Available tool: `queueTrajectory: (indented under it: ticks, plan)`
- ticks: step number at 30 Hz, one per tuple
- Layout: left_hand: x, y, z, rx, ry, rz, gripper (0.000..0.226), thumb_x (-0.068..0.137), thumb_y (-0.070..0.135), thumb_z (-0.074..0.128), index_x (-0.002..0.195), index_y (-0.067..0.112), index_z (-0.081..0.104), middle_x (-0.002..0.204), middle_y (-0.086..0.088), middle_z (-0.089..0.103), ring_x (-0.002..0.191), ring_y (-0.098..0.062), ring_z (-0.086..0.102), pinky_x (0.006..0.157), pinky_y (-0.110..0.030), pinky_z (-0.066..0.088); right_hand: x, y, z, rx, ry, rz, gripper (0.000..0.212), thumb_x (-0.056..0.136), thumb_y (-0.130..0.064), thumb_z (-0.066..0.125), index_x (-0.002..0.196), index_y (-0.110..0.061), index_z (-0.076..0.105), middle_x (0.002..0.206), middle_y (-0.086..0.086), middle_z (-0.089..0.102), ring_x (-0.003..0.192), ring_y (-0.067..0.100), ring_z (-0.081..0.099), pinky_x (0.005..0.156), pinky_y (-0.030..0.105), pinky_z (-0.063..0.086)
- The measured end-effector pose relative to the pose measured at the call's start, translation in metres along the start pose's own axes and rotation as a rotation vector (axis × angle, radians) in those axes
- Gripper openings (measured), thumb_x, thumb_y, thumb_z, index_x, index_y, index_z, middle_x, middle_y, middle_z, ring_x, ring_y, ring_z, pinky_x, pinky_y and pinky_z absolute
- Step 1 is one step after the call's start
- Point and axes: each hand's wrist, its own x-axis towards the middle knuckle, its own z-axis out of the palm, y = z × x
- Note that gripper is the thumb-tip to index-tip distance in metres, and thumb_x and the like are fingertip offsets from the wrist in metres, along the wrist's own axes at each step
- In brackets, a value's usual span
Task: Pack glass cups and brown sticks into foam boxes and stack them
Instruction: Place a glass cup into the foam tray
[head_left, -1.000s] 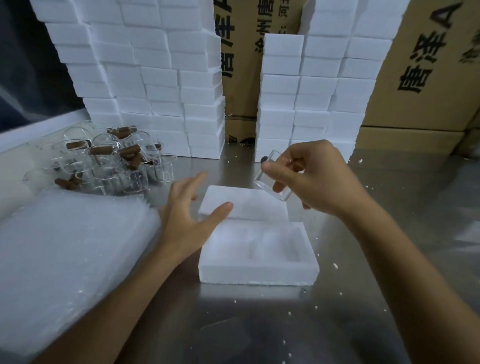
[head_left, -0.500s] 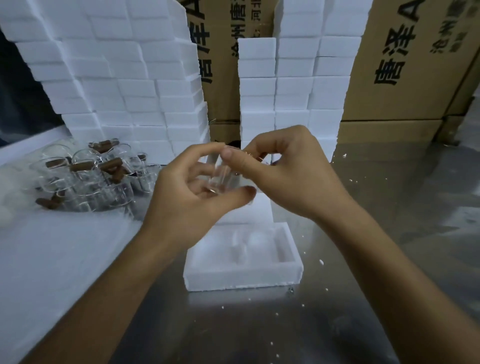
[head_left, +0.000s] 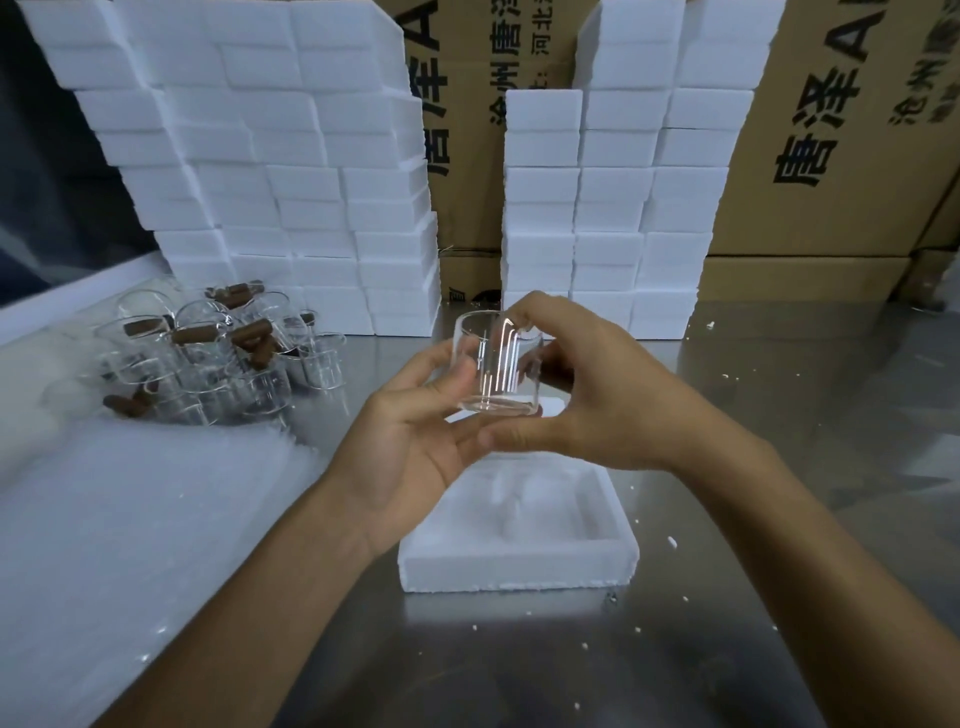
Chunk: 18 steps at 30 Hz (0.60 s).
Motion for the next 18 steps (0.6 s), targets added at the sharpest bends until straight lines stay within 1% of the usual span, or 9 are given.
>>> queueTrajectory:
  ticks: [2, 4, 6, 8, 9, 11, 13, 15, 18]
  plan:
    - [0.000, 0.000, -0.002, 0.067, -0.004, -0.006, 0.035, 0.085, 0.022, 0.063, 0.119, 0.012, 0.063, 0.108, -0.019, 0.069, 0.089, -0.032, 0.070, 0.080, -0.042, 0.058, 0.000, 0.001, 0.002, -0.030, 0.023, -0.035, 0.046, 0.071, -0.032, 0.088, 0.101, -0.028, 0.053, 0.091, -0.010, 0.063, 0.067, 0.005, 0.058, 0.063, 0.015, 0.047]
    - [0.001, 0.003, -0.004, 0.237, 0.020, -0.007, 0.033, 0.083, 0.035, 0.061, 0.112, 0.019, 0.067, 0.102, -0.015, 0.072, 0.086, -0.030, 0.071, 0.078, -0.044, 0.058, -0.001, 0.002, 0.001, -0.008, 0.049, -0.030, 0.041, 0.072, -0.028, 0.087, 0.094, -0.029, 0.053, 0.083, -0.011, 0.063, 0.061, 0.004, 0.055, 0.056, 0.012, 0.042]
    - [0.002, 0.009, -0.007, 0.486, 0.076, 0.012, 0.033, 0.085, 0.053, 0.056, 0.102, 0.029, 0.071, 0.097, -0.007, 0.074, 0.081, -0.027, 0.072, 0.074, -0.041, 0.058, -0.002, 0.002, 0.001, -0.038, 0.059, -0.004, 0.042, 0.070, -0.032, 0.086, 0.094, -0.031, 0.052, 0.082, -0.012, 0.064, 0.063, 0.006, 0.056, 0.055, 0.017, 0.045]
    - [0.004, 0.018, -0.016, 0.782, 0.196, 0.087, 0.038, 0.087, 0.064, 0.051, 0.092, 0.032, 0.072, 0.089, 0.001, 0.074, 0.074, -0.023, 0.071, 0.069, -0.036, 0.054, -0.002, 0.003, -0.002, -0.106, 0.056, 0.037, 0.044, 0.069, -0.035, 0.085, 0.097, -0.035, 0.051, 0.082, -0.019, 0.063, 0.069, 0.007, 0.057, 0.058, 0.022, 0.049]
    - [0.005, 0.025, -0.024, 0.939, 0.279, 0.143, 0.034, 0.088, 0.062, 0.055, 0.086, 0.031, 0.071, 0.083, 0.003, 0.072, 0.069, -0.020, 0.069, 0.068, -0.034, 0.050, -0.002, 0.003, -0.004, -0.112, 0.053, 0.052, 0.045, 0.069, -0.036, 0.085, 0.096, -0.038, 0.050, 0.084, -0.027, 0.061, 0.070, 0.005, 0.058, 0.058, 0.020, 0.049]
    - [0.005, 0.040, -0.046, 1.287, 0.449, 0.198, 0.021, 0.086, 0.045, 0.068, 0.075, 0.027, 0.067, 0.075, 0.006, 0.069, 0.066, -0.015, 0.063, 0.066, -0.030, 0.045, -0.004, 0.004, -0.007, -0.095, 0.059, 0.068, 0.044, 0.069, -0.038, 0.085, 0.095, -0.039, 0.050, 0.085, -0.040, 0.056, 0.067, 0.001, 0.057, 0.055, 0.014, 0.044]
    - [0.000, 0.057, -0.068, 1.571, 0.625, 0.137, 0.021, 0.083, 0.032, 0.071, 0.066, 0.022, 0.065, 0.070, 0.008, 0.065, 0.068, -0.016, 0.060, 0.065, -0.030, 0.040, -0.004, 0.002, -0.010, -0.087, 0.073, 0.073, 0.043, 0.068, -0.040, 0.083, 0.093, -0.040, 0.049, 0.087, -0.045, 0.054, 0.063, 0.000, 0.057, 0.053, 0.011, 0.043]
    - [-0.007, 0.071, -0.090, 1.738, 0.755, -0.006, 0.024, 0.079, 0.027, 0.076, 0.062, 0.016, 0.063, 0.070, 0.002, 0.065, 0.070, -0.024, 0.059, 0.067, -0.032, 0.041, -0.003, -0.001, -0.011, -0.088, 0.086, 0.079, 0.042, 0.065, -0.044, 0.081, 0.091, -0.042, 0.049, 0.092, -0.043, 0.055, 0.062, 0.001, 0.057, 0.051, 0.015, 0.045]
    - [-0.015, 0.082, -0.110, 1.867, 0.808, -0.312, 0.038, 0.072, 0.040, 0.085, 0.065, 0.012, 0.058, 0.083, -0.012, 0.065, 0.079, -0.032, 0.060, 0.067, -0.035, 0.046, -0.002, -0.002, -0.010, -0.093, 0.104, 0.075, 0.045, 0.062, -0.050, 0.082, 0.093, -0.040, 0.051, 0.094, -0.033, 0.058, 0.059, 0.005, 0.056, 0.051, 0.016, 0.045]
